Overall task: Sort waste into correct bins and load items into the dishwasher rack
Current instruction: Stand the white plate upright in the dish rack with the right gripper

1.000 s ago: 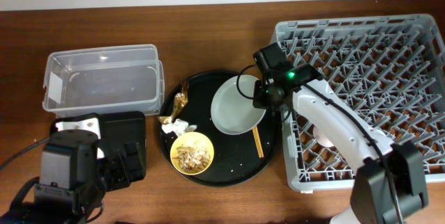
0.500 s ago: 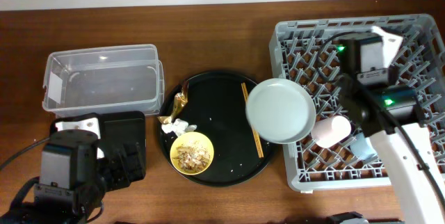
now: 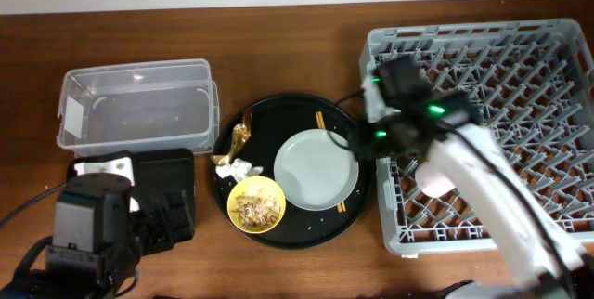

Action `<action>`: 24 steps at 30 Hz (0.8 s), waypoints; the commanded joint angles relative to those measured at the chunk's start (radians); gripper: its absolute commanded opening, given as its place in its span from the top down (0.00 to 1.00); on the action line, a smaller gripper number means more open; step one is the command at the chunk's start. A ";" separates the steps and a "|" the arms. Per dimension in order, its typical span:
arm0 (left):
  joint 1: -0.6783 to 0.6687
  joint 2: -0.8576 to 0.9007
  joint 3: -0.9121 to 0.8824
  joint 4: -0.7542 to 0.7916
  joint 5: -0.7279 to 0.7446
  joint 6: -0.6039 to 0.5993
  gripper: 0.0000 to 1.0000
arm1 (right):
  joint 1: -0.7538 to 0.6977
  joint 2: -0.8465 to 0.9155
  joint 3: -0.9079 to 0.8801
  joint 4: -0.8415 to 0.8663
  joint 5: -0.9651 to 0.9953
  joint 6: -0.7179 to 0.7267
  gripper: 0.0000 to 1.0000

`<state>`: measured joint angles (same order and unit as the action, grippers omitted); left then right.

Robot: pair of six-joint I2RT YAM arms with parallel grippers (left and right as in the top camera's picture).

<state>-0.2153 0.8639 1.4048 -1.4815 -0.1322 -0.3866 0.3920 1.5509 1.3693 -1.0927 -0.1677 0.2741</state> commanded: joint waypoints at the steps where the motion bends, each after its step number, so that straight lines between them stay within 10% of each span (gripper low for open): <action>1: 0.003 -0.001 0.007 -0.002 -0.015 -0.010 0.00 | 0.026 0.203 0.003 0.031 0.022 0.113 0.45; 6: 0.003 -0.001 0.007 -0.002 -0.015 -0.010 0.00 | 0.025 0.375 0.003 0.078 0.177 0.124 0.36; 10: 0.003 -0.001 0.007 -0.002 -0.015 -0.010 0.00 | 0.027 0.390 0.003 0.083 0.163 0.098 0.68; 17: 0.003 -0.001 0.007 -0.002 -0.015 -0.010 0.00 | 0.026 0.390 -0.100 0.167 0.123 0.101 0.75; 19: 0.003 -0.001 0.007 -0.002 -0.015 -0.010 0.00 | 0.026 0.389 -0.111 0.189 0.093 0.101 0.96; 24: 0.003 -0.001 0.007 -0.002 -0.015 -0.010 0.00 | 0.026 0.294 -0.033 0.138 0.105 0.101 0.96</action>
<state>-0.2153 0.8639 1.4048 -1.4815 -0.1326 -0.3866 0.4149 1.9194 1.2873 -0.9352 -0.0753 0.3702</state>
